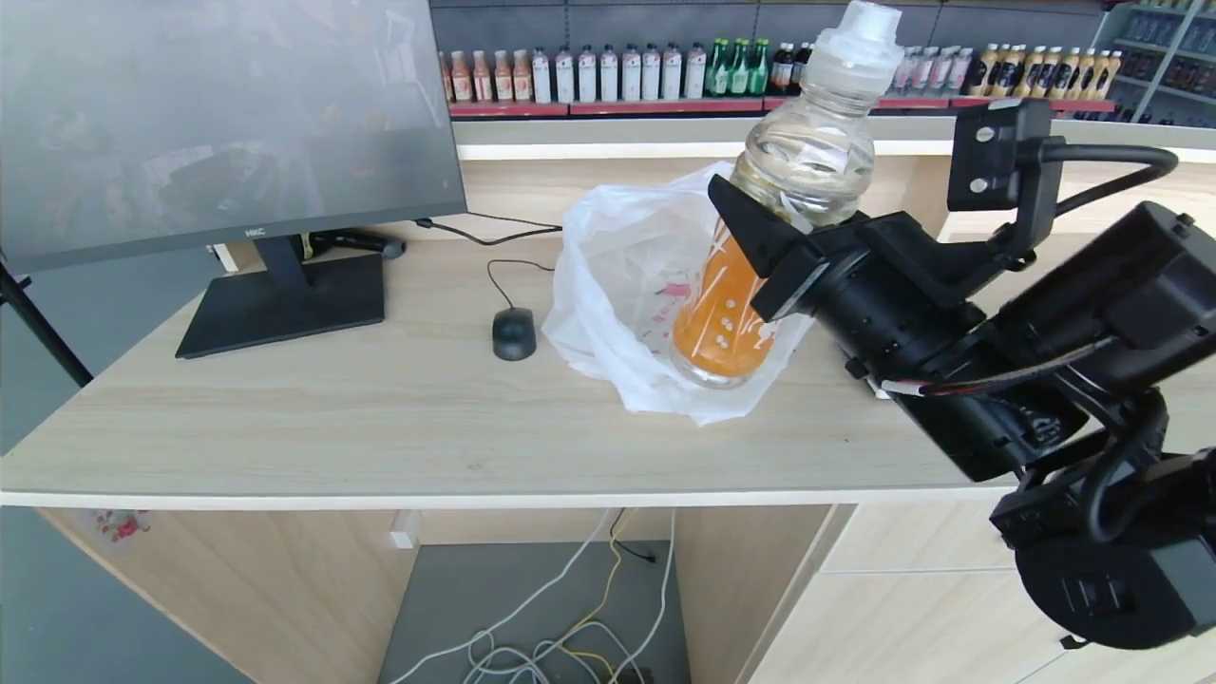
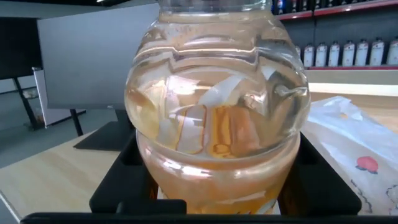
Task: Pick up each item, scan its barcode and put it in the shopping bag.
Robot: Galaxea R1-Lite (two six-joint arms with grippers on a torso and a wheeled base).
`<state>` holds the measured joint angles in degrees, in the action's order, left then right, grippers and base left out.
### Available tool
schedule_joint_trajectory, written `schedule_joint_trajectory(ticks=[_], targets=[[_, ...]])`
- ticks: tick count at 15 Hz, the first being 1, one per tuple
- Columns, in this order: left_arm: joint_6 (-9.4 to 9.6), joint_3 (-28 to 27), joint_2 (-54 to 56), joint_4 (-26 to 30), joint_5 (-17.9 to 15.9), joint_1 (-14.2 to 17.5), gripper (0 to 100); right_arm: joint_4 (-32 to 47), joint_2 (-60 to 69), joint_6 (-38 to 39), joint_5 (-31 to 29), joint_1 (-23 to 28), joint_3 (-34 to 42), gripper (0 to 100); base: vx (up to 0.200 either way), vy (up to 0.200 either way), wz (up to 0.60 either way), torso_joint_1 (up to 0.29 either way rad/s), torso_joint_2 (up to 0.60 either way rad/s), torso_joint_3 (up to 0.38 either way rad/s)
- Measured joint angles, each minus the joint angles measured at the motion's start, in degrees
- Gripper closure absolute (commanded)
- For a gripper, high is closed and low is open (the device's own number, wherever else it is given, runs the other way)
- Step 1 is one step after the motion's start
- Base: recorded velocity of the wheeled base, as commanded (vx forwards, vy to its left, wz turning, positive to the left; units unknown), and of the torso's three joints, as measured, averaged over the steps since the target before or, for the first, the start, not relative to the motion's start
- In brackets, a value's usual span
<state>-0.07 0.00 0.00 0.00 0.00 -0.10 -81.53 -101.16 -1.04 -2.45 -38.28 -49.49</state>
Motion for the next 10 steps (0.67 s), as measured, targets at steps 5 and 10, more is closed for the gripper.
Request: schedule_joint_trajectory(ticks=[5,10], targets=[[0.0,0.0,0.0,0.0,0.0,0.0,0,11.11,-5.23,0.26,1.01,5.62,-15.88,100,0.0,0.0,0.0,0.0,0.0,0.0],[0.0,0.0,0.0,0.0,0.0,0.0,0,14.2,-17.88,0.85,3.82,11.06,-32.56,100,0.0,0.0,0.0,0.0,0.0,0.0]])
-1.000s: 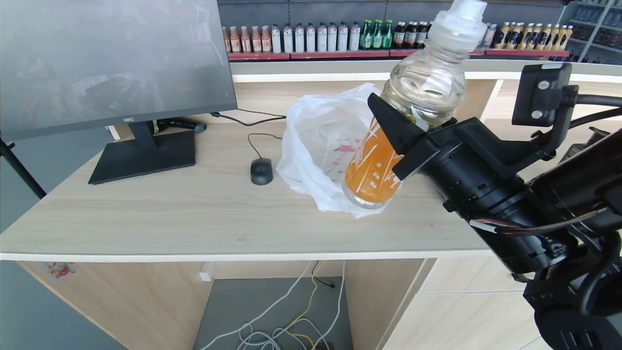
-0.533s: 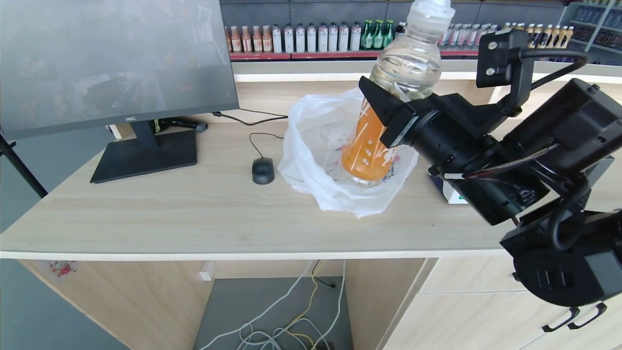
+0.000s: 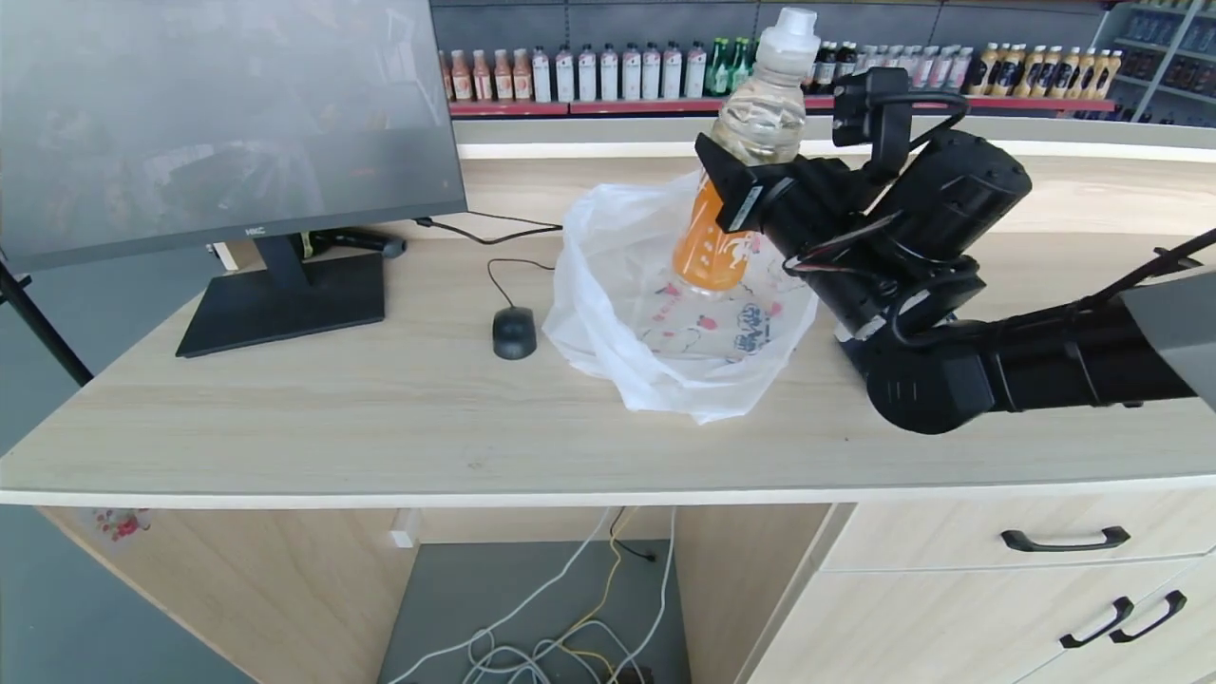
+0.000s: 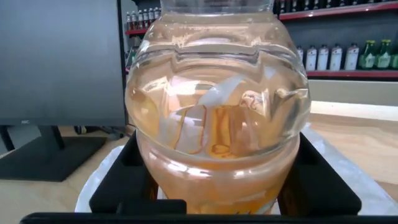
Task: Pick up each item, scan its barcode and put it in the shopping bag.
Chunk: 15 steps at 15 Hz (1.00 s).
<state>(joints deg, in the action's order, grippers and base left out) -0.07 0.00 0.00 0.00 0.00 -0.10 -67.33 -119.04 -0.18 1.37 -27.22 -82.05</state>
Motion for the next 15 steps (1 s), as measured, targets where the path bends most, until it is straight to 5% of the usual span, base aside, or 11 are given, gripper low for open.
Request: schedule_joint_trajectory(ticks=[7,15], targets=[[0.02,0.0,0.0,0.0,0.0,0.0,0,9.17,-17.57,-0.06,1.08,0.05,-24.11,100,0.0,0.0,0.0,0.0,0.0,0.0],[0.0,0.0,0.0,0.0,0.0,0.0,0,7.63,-23.43,-1.93,1.26,-1.88,-25.99,100,0.0,0.0,0.0,0.0,0.0,0.0]])
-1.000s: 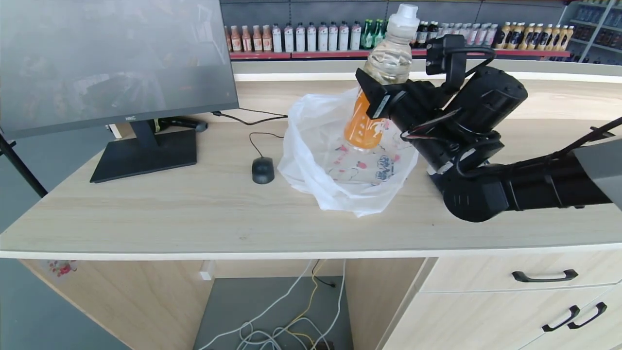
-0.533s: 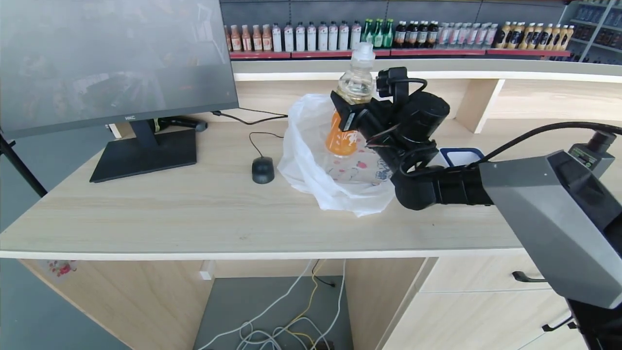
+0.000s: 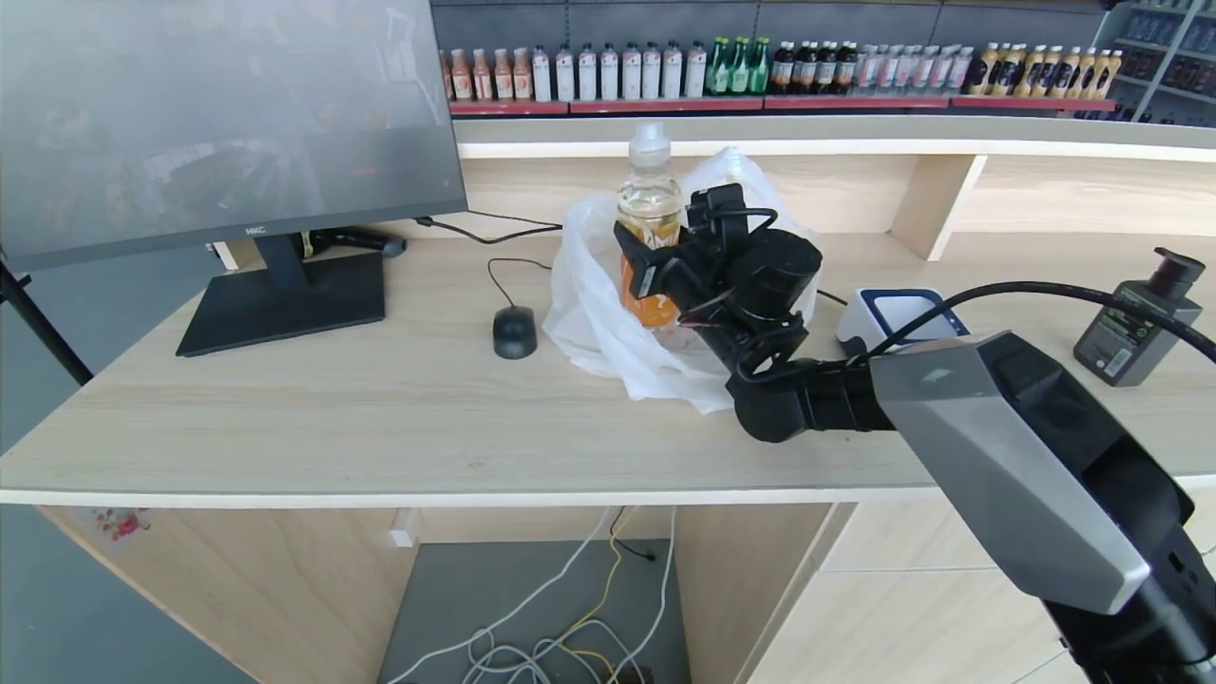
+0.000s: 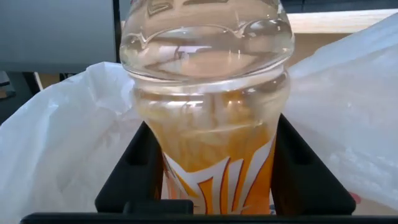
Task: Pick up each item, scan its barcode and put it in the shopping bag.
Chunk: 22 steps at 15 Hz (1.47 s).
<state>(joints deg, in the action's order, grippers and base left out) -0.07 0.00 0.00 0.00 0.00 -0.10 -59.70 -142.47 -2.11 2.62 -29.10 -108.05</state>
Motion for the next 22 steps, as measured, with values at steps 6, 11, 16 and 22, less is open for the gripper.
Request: schedule_joint_trajectory(ticks=[6,11,16,22], targets=[[0.0,0.0,0.0,0.0,0.0,0.0,0,0.09,-0.04,-0.16,-0.05,-0.22,0.07,0,0.0,0.0,0.0,0.0,0.0,0.0],[0.0,0.0,0.0,0.0,0.0,0.0,0,-2.93,0.55,0.06,-0.2,-0.15,0.13,0,0.0,0.0,0.0,0.0,0.0,0.0],[0.0,0.0,0.0,0.0,0.0,0.0,0,-4.57,8.48,0.06,-0.13,-0.2,9.26,0,0.0,0.0,0.0,0.0,0.0,0.0],[0.0,0.0,0.0,0.0,0.0,0.0,0,-13.43,29.03,0.11,-0.05,-0.15,45.24,0,0.0,0.0,0.0,0.0,0.0,0.0]])
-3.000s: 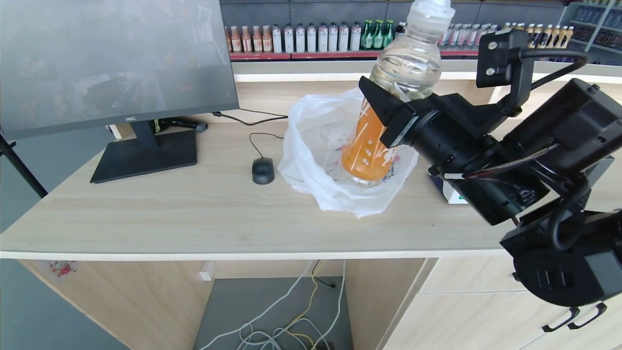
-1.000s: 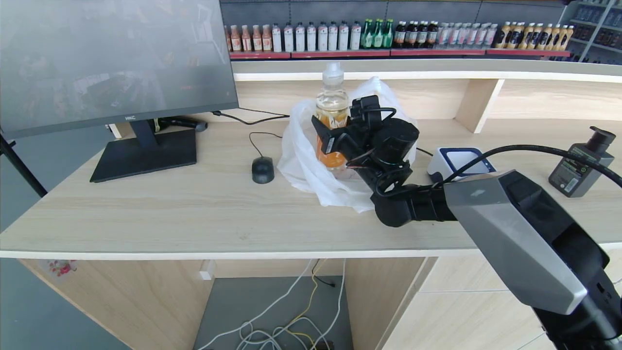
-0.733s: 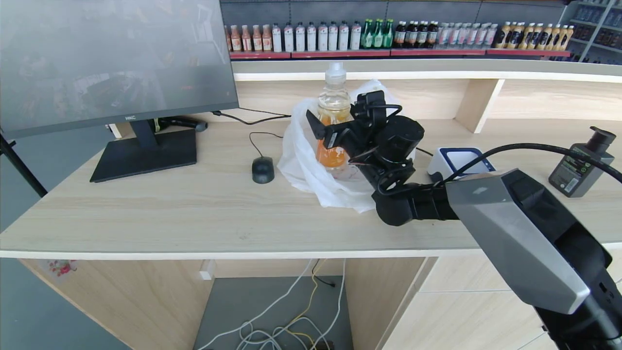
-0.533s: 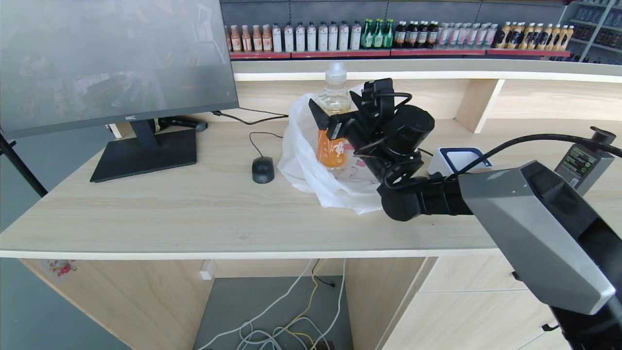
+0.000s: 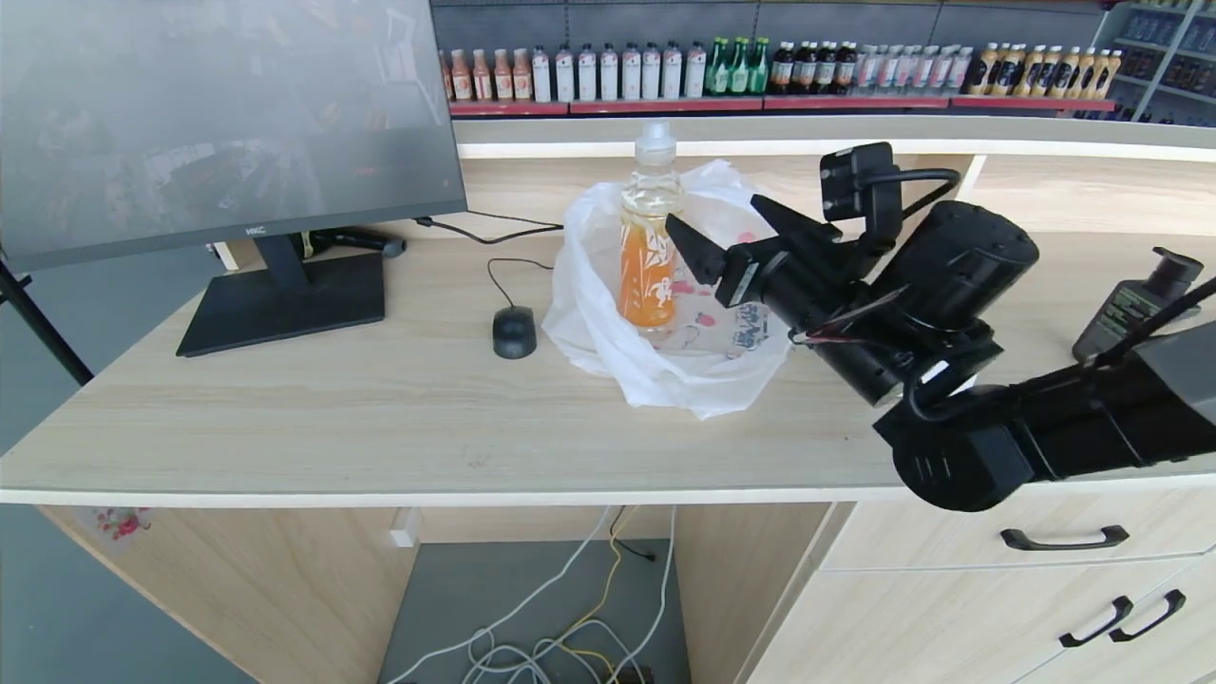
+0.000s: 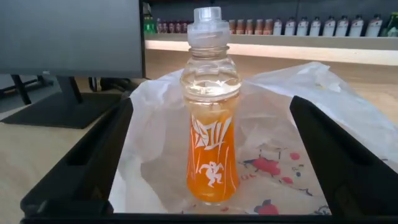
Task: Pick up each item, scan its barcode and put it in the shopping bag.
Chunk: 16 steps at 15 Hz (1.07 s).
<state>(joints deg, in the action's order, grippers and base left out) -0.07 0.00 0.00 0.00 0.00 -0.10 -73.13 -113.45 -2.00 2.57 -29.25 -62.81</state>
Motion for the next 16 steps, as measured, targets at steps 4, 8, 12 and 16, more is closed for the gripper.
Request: schedule_joint_trajectory(ticks=[4,8,12,16], targets=[[0.0,0.0,0.0,0.0,0.0,0.0,0,-11.74,14.06,0.2,-0.15,-1.21,28.09,0,0.0,0.0,0.0,0.0,0.0,0.0],[0.0,0.0,0.0,0.0,0.0,0.0,0,-16.62,26.69,2.02,-0.37,-2.8,44.4,0,0.0,0.0,0.0,0.0,0.0,0.0],[0.0,0.0,0.0,0.0,0.0,0.0,0,-16.81,31.22,1.46,-0.39,-3.77,48.09,0,0.0,0.0,0.0,0.0,0.0,0.0],[0.0,0.0,0.0,0.0,0.0,0.0,0,-16.84,32.02,1.22,-0.39,-4.18,48.31,0,0.0,0.0,0.0,0.0,0.0,0.0]])
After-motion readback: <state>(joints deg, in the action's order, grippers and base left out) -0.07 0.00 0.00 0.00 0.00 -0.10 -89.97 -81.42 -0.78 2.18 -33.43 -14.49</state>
